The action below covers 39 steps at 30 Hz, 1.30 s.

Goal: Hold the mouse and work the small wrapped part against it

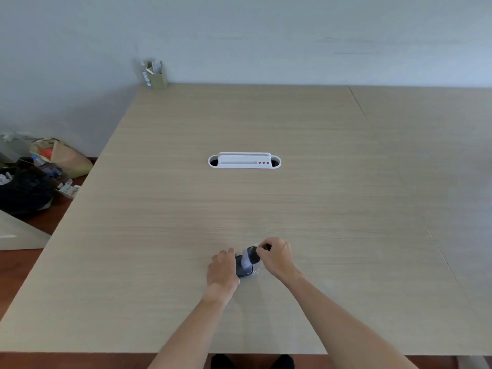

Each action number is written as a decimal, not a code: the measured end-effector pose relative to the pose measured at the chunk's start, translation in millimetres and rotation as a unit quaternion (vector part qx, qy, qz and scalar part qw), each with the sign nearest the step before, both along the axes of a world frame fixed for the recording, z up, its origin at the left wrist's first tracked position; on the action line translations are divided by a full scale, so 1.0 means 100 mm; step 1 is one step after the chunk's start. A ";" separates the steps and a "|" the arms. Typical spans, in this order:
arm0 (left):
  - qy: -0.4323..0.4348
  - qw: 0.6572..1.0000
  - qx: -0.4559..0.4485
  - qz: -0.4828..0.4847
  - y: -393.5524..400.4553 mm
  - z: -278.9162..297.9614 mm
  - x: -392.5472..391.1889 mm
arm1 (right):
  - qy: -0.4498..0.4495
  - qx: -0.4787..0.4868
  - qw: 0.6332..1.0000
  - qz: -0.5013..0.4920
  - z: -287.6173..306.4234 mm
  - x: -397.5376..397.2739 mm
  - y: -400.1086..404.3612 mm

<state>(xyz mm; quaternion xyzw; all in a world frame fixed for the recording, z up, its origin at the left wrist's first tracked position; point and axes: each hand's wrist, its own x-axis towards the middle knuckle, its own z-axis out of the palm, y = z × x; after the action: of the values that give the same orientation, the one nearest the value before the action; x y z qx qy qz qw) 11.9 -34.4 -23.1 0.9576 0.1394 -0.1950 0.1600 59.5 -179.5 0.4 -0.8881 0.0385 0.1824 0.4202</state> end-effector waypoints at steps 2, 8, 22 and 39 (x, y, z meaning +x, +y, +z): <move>-0.007 1.000 -0.005 -0.007 0.02 0.00 0.00 | 0.022 0.007 0.999 0.032 0.00 -0.05 0.00; -0.017 0.999 -0.002 -0.044 0.07 0.00 0.00 | -0.036 -0.092 0.994 0.037 -0.05 -0.13 -0.04; -0.043 0.995 -0.002 -0.085 0.10 -0.01 -0.07 | -0.014 -0.013 0.999 -0.032 -0.06 -0.20 -0.01; -0.023 0.997 -0.067 -0.021 0.07 -0.08 -0.17 | -0.019 -0.080 0.997 0.013 -0.07 -0.18 -0.01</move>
<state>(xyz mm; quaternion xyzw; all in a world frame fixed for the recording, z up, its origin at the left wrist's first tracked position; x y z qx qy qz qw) -4.9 -27.1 -31.3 0.9515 0.1023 -0.1855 0.2229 41.4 -180.2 -6.8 -0.9227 0.0334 0.1670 0.3460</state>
